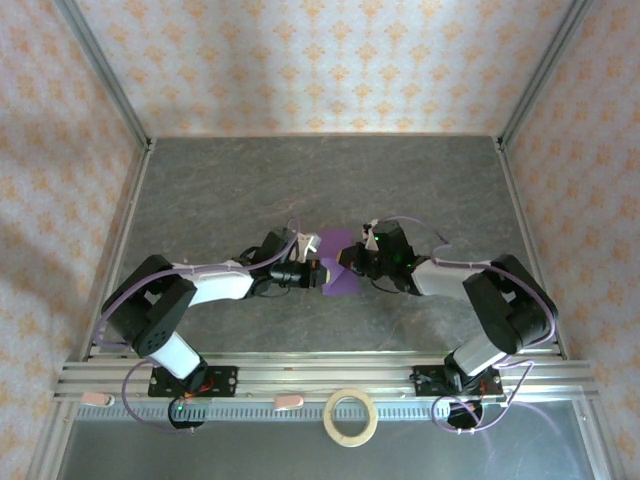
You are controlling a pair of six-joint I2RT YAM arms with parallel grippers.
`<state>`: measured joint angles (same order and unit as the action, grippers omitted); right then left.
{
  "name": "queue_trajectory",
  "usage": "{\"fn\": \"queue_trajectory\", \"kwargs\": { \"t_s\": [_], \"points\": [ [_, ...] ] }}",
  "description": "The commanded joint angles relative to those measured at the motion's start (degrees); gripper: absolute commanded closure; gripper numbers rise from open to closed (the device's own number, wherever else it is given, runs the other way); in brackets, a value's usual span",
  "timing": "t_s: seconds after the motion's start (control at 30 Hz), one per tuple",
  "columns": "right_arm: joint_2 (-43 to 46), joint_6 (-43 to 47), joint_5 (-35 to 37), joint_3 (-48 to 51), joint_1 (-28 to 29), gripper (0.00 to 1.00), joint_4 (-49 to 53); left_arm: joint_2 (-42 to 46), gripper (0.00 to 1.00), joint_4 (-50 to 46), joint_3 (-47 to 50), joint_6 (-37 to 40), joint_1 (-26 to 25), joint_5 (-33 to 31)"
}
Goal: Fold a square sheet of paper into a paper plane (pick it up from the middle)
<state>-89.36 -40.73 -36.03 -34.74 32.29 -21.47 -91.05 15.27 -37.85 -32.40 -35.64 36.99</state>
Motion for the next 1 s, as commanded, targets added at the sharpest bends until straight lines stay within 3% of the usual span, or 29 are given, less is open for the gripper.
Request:
{"fn": "queue_trajectory", "kwargs": {
  "t_s": [0.0,0.13,0.3,0.77,0.97],
  "points": [
    [-2.6,0.0,-2.1,-1.8,0.3,1.0,-0.2,0.3,1.0,1.5,1.2,-2.3,-0.1,-2.6],
    [-7.0,0.5,-2.9,-3.7,0.5,1.0,0.9,-1.6,1.0,2.0,0.7,-2.1,0.0,-0.2],
    [-10.4,3.0,2.7,-6.3,0.1,1.0,8.1,-3.9,1.0,2.3,0.0,-1.6,0.0,2.1],
    [-12.9,3.7,4.0,-5.9,0.0,1.0,9.6,-8.8,1.0,0.2,-1.2,1.0,-0.3,3.7],
    [-10.7,3.7,0.9,-6.6,-0.1,0.87,7.8,-10.7,1.0,-1.2,-1.2,1.4,-0.2,2.4]
  ]
}}
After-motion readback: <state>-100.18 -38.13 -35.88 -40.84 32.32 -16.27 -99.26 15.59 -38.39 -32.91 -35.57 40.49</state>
